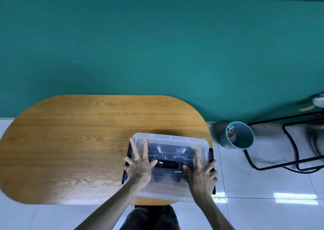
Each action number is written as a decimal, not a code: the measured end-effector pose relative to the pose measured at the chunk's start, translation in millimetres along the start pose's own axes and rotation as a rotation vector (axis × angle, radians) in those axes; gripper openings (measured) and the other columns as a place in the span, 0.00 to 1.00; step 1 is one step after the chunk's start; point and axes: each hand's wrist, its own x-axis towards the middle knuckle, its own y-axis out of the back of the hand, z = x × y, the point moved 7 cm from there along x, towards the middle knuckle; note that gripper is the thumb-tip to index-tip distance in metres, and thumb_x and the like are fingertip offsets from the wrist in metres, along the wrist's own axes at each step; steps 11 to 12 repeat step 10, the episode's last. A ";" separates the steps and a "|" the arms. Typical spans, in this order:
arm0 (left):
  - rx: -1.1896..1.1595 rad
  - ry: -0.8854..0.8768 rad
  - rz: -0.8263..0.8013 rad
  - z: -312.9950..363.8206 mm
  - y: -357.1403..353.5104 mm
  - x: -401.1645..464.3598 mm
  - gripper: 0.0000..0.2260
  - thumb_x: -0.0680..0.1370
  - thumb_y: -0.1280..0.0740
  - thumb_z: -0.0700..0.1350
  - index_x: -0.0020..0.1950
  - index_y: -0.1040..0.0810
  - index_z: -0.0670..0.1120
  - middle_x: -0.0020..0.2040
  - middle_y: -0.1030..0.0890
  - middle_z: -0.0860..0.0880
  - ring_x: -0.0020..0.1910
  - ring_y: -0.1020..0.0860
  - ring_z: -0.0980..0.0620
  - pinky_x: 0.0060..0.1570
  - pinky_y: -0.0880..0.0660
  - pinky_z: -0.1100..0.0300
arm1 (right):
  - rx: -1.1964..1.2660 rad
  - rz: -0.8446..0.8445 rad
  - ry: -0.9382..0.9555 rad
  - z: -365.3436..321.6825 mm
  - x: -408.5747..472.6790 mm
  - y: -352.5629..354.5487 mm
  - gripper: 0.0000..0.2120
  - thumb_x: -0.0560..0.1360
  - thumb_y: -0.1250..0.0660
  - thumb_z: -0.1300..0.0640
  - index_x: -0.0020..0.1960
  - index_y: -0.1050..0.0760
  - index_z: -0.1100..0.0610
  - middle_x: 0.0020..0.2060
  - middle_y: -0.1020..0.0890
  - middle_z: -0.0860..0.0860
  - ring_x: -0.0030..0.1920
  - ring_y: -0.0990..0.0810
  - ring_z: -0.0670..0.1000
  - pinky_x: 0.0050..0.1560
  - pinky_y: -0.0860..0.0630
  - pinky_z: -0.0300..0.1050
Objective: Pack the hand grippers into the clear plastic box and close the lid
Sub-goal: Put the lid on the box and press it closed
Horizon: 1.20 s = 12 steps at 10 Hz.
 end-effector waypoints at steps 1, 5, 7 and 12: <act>0.026 0.012 -0.004 0.6 0.3 -0.9 0.39 0.79 0.51 0.69 0.77 0.75 0.59 0.71 0.83 0.39 0.53 0.34 0.43 0.47 0.23 0.56 | -0.009 -0.030 -0.007 -3.3 0.4 -7.2 0.48 0.67 0.30 0.32 0.78 0.52 0.40 0.63 0.32 0.75 0.39 0.27 0.61 0.35 0.29 0.53; 0.105 -0.048 0.066 -2.0 1.6 -2.7 0.39 0.76 0.59 0.73 0.77 0.75 0.58 0.73 0.80 0.38 0.46 0.36 0.46 0.34 0.29 0.60 | -0.006 -0.034 0.050 -10.6 -2.0 -7.5 0.43 0.71 0.34 0.34 0.78 0.52 0.41 0.64 0.34 0.75 0.40 0.27 0.62 0.34 0.28 0.53; 0.069 -0.145 0.087 -9.5 0.8 -11.9 0.36 0.77 0.62 0.73 0.75 0.77 0.57 0.72 0.82 0.40 0.51 0.33 0.44 0.34 0.25 0.61 | -0.016 0.024 0.141 -5.3 -14.1 3.6 0.33 0.78 0.54 0.34 0.80 0.44 0.45 0.70 0.38 0.74 0.43 0.27 0.64 0.33 0.24 0.54; 0.042 -0.210 -0.001 -20.0 -5.3 -32.8 0.38 0.80 0.54 0.70 0.77 0.75 0.56 0.70 0.85 0.44 0.68 0.35 0.37 0.53 0.24 0.54 | 0.086 -0.106 0.161 3.5 -30.0 5.4 0.45 0.75 0.36 0.35 0.77 0.66 0.36 0.76 0.47 0.69 0.61 0.29 0.69 0.50 0.23 0.62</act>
